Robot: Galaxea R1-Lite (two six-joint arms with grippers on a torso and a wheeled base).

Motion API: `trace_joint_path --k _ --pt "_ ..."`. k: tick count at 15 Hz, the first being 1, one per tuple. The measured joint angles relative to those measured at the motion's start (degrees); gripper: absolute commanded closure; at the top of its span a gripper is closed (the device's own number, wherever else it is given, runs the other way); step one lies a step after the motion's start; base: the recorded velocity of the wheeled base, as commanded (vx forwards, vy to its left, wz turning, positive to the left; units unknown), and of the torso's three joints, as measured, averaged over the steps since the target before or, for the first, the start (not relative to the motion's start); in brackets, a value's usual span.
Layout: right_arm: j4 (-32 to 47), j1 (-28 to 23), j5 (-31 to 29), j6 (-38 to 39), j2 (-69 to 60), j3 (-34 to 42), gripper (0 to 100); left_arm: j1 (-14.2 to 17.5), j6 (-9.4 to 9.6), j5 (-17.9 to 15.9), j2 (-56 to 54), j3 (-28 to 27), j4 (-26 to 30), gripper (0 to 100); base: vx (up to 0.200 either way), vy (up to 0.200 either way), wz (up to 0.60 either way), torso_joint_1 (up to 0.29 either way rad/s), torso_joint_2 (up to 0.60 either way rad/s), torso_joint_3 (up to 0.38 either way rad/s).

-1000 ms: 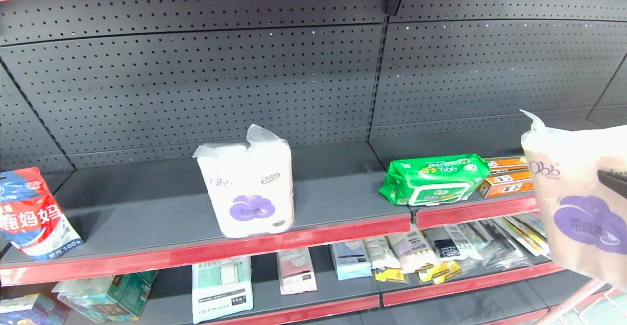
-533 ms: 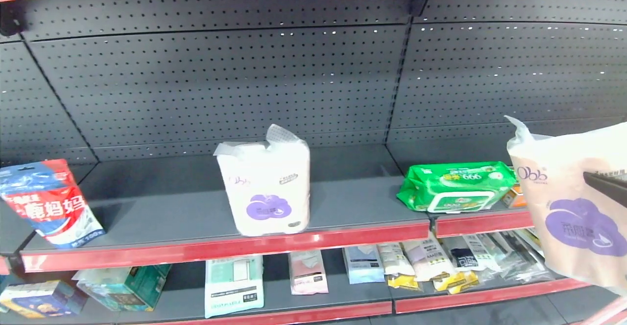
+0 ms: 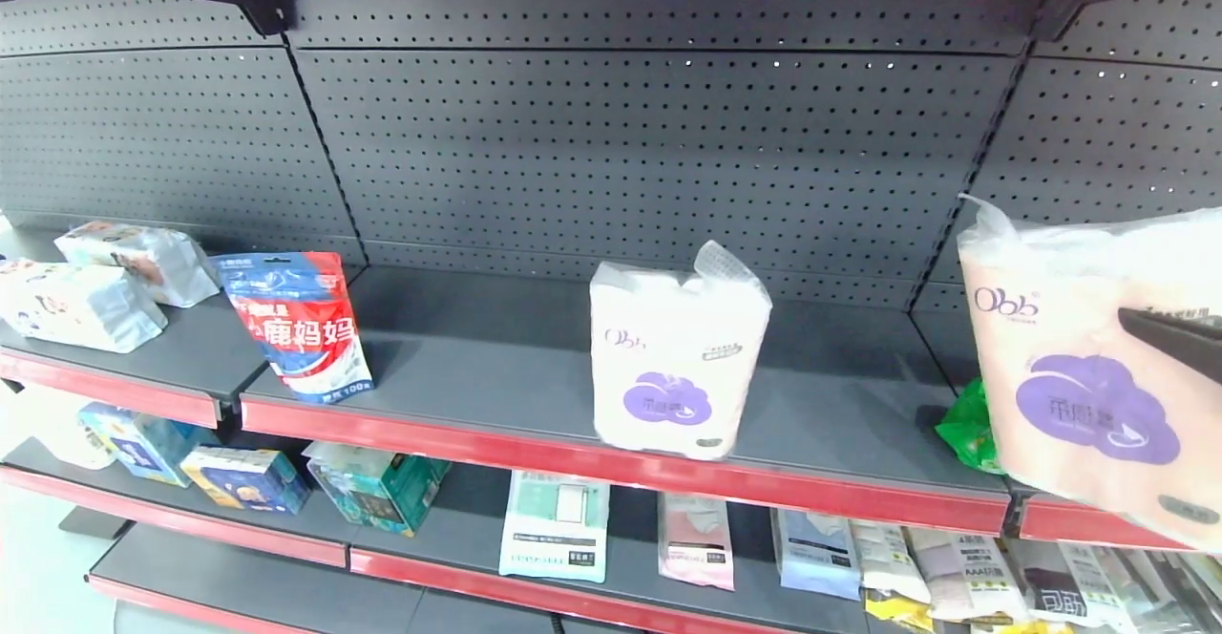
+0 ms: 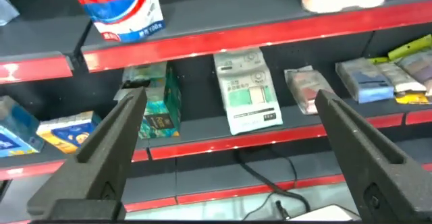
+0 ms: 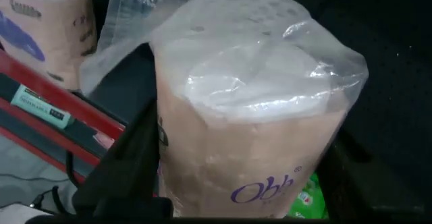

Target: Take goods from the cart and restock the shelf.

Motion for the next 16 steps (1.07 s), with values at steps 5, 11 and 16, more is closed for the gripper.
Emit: trace_joint_path --k 5,11,16 --pt "-7.7 0.2 4.3 2.4 5.1 -1.2 100 0.1 -8.03 8.9 -2.0 0.4 -1.0 0 0.0 0.0 0.0 0.0 0.0 0.0" --pt "-11.2 2.8 7.4 3.6 12.5 -2.5 100 -0.4 -14.08 21.2 -4.0 1.7 -4.1 0 0.0 0.0 0.0 0.0 0.0 0.0" --pt "-12.7 3.4 7.8 3.6 16.0 -2.9 100 -0.4 -13.04 22.8 -4.3 2.3 -5.3 0 0.0 0.0 0.0 0.0 0.0 0.0"
